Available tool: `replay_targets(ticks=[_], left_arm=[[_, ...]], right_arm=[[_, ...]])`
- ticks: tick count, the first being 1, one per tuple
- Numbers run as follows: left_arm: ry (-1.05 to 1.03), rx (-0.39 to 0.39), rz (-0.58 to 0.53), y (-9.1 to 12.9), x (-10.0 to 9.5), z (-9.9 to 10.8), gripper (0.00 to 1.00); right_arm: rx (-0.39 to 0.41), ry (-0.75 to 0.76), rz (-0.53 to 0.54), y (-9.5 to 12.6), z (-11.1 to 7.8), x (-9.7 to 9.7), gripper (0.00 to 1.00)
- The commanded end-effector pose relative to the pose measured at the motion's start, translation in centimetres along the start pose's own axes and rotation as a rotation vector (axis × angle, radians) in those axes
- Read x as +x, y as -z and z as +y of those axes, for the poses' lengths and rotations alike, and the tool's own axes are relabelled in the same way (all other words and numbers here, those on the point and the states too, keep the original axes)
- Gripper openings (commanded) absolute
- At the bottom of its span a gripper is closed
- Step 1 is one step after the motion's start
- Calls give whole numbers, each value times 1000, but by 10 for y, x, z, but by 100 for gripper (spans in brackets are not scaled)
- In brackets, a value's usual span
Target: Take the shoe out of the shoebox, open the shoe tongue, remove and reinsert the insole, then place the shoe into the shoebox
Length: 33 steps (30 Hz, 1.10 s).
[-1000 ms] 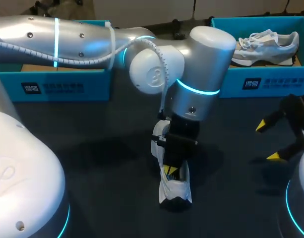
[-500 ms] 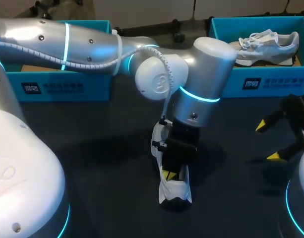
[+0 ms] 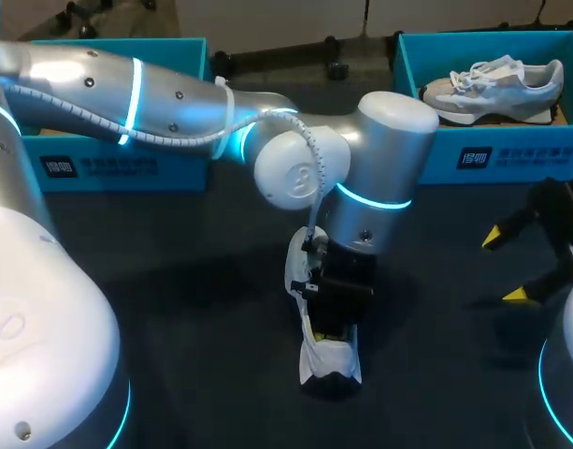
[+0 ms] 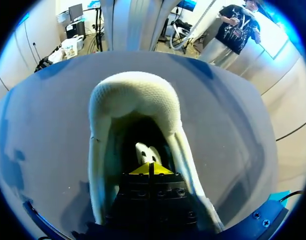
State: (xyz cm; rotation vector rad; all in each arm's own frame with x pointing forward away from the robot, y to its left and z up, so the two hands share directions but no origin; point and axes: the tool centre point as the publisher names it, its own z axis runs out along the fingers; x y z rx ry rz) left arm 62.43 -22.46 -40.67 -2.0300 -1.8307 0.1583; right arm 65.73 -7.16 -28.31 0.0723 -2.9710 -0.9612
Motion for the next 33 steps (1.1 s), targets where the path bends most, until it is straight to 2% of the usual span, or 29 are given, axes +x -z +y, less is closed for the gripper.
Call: replay_targets(ticks=[1,7,12,15,24,30,33], left_arm=[[1,-45,-77,5,10,-5,0],[-2,-68,-86,32,8,-14,0],[-20,-21,-81,39,1,-21,0],[-38,-11,-82,35,-4,-26,0],[-22,-1,24,4,-4,-16,0],[0,-50,-85,-3,2,-6,0],[14,-83,-94,-3,3,-1,0]], right_arm=[[3,0,-3,0,0,1,100],[3,0,-3,0,0,1,100],[3,0,-3,0,0,1,100],[3,0,-3,0,0,1,100],[3,0,-3,0,0,1,100],[3,0,-3,0,0,1,100],[3,0,-3,0,0,1,100]])
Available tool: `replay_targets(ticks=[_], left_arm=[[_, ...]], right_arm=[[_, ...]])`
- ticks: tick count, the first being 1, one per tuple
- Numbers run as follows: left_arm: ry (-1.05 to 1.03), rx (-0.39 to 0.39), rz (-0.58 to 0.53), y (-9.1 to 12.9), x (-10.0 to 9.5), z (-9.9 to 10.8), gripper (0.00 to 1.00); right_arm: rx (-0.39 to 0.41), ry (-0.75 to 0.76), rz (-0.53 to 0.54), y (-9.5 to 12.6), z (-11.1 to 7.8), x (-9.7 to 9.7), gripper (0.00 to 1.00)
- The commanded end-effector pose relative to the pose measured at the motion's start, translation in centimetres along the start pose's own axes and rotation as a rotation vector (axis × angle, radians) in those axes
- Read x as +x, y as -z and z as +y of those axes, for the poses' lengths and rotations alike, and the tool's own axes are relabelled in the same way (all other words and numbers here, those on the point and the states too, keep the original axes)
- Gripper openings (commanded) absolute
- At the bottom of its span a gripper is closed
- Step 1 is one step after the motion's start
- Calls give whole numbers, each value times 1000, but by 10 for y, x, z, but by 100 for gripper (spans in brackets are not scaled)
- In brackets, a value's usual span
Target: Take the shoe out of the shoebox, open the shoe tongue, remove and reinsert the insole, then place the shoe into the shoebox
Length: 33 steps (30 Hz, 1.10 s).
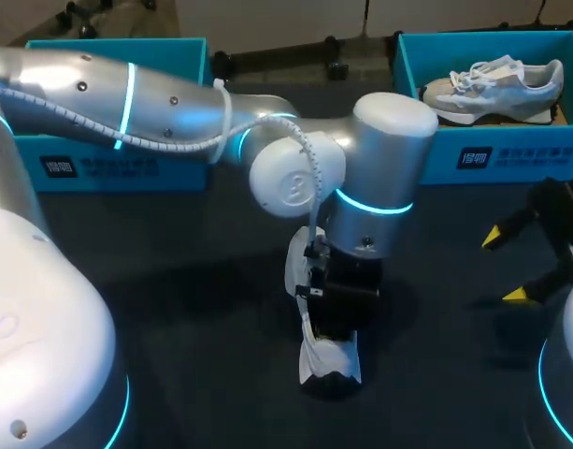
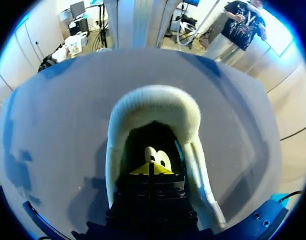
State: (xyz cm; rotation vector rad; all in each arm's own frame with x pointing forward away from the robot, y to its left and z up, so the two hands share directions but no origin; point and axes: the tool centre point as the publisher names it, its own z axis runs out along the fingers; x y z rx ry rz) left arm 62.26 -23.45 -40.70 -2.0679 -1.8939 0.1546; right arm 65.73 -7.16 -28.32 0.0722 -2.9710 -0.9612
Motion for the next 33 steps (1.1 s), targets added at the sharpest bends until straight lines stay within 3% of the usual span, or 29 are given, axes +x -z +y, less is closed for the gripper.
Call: replay_targets(ticks=[1,8,15,20,26,33], left_arm=[[10,-27,-56,-2,13,1,0],[3,-64,-102,22,14,1,0],[-63,-23,-131,37,6,-18,0],[-99,10,-90,19,-2,-21,0],[-62,39,0,-4,-2,-9,0],[-16,-17,-48,-16,2,3,0]], right_arm=[[3,0,-3,0,0,1,100],[3,0,-3,0,0,1,100],[3,0,-3,0,0,1,100],[3,0,-3,0,0,1,100],[3,0,-3,0,0,1,100],[3,0,-3,0,0,1,100]])
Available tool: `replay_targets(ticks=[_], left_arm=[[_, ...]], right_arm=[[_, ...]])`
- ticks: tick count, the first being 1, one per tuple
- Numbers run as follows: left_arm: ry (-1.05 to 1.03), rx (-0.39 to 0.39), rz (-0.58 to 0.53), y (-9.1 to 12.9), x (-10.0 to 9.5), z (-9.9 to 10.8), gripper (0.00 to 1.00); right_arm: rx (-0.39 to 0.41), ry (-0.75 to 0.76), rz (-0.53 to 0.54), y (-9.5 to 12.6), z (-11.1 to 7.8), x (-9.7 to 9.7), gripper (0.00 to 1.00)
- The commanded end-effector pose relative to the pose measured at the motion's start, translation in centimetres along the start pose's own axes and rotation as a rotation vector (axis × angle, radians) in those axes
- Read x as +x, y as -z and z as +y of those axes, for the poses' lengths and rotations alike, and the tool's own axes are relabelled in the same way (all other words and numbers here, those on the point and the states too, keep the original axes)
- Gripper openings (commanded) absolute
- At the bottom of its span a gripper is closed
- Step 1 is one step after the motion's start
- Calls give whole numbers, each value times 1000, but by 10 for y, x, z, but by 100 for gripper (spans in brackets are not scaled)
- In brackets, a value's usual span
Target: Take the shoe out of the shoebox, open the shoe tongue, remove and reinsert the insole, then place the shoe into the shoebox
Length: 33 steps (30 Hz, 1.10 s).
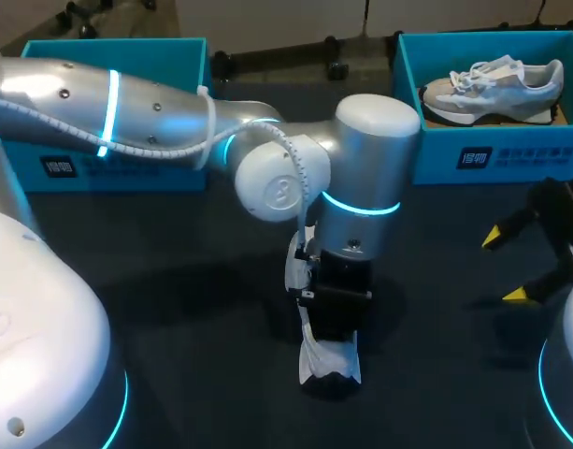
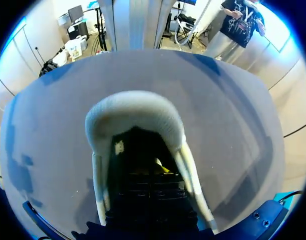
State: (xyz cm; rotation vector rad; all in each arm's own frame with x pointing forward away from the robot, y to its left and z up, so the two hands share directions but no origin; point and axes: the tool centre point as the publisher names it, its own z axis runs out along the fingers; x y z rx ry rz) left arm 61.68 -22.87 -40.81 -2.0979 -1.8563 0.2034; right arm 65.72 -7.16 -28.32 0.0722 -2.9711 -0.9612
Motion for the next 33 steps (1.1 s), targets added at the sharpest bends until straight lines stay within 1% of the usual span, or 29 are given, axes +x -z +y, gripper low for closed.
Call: replay_targets(ticks=[1,4,8,12,16,19,23,28,33], left_arm=[[29,-40,-34,-12,-2,10,0],[52,-63,-55,-3,0,13,0],[56,-95,-100,17,3,12,0],[35,-101,-126,27,1,8,0],[9,-96,-139,23,-5,3,0],[-5,-81,-125,8,-13,5,0],[13,-92,-107,-6,-16,10,0],[62,-129,-79,-11,-8,20,0],[90,-149,-80,-1,3,25,0]], right_arm=[[3,0,-3,0,0,1,100],[3,0,-3,0,0,1,100],[3,0,-3,0,0,1,100],[3,0,-3,0,0,1,100],[3,0,-3,0,0,1,100],[3,0,-3,0,0,1,100],[3,0,-3,0,0,1,100],[3,0,-3,0,0,1,100],[3,0,-3,0,0,1,100]])
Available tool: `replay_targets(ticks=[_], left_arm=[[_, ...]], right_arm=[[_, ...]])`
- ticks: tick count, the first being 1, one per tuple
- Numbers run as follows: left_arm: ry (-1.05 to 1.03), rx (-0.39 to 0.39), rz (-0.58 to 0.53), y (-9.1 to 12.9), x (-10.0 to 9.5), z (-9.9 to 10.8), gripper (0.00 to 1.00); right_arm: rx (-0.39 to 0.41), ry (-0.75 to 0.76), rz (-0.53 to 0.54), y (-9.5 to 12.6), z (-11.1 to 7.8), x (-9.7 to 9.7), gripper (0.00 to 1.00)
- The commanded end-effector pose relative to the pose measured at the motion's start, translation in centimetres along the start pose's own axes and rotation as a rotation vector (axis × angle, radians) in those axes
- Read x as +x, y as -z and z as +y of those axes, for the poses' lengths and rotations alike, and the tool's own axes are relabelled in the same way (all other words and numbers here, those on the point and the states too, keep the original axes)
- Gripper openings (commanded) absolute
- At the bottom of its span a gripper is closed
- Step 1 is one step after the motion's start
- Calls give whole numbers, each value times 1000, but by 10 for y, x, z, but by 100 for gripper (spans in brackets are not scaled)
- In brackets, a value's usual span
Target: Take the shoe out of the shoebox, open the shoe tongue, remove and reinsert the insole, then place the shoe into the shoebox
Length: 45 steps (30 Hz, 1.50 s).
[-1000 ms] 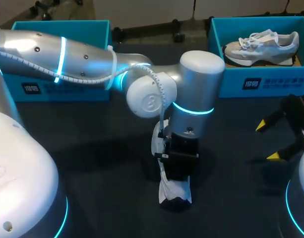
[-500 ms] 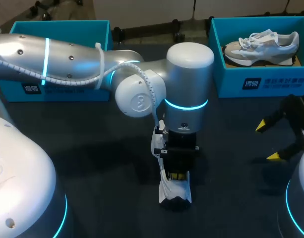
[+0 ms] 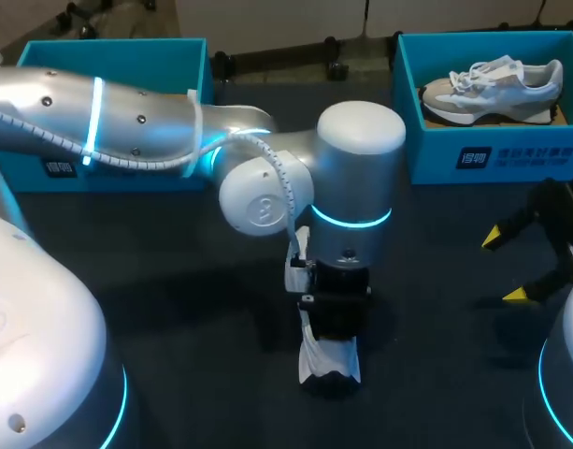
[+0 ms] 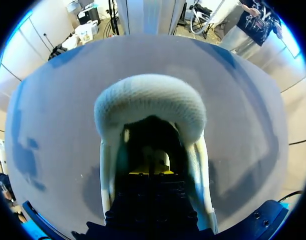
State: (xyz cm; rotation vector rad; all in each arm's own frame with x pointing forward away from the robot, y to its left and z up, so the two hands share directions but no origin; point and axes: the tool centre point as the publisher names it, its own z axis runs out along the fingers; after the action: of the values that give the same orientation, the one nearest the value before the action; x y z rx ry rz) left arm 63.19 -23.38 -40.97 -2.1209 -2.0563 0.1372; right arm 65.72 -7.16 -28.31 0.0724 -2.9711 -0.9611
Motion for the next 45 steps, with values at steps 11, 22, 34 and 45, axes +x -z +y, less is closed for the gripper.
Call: replay_targets(ticks=[11,22,34,45], left_arm=[[12,-53,-21,28,8,0,0],[15,-123,-18,53,-4,3,0],[59,-212,7,54,1,7,0],[130,-223,20,50,11,21,9]], right_arm=[[3,0,-3,0,0,1,100],[3,0,-3,0,0,1,100],[3,0,-3,0,0,1,100],[3,0,-3,0,0,1,100]])
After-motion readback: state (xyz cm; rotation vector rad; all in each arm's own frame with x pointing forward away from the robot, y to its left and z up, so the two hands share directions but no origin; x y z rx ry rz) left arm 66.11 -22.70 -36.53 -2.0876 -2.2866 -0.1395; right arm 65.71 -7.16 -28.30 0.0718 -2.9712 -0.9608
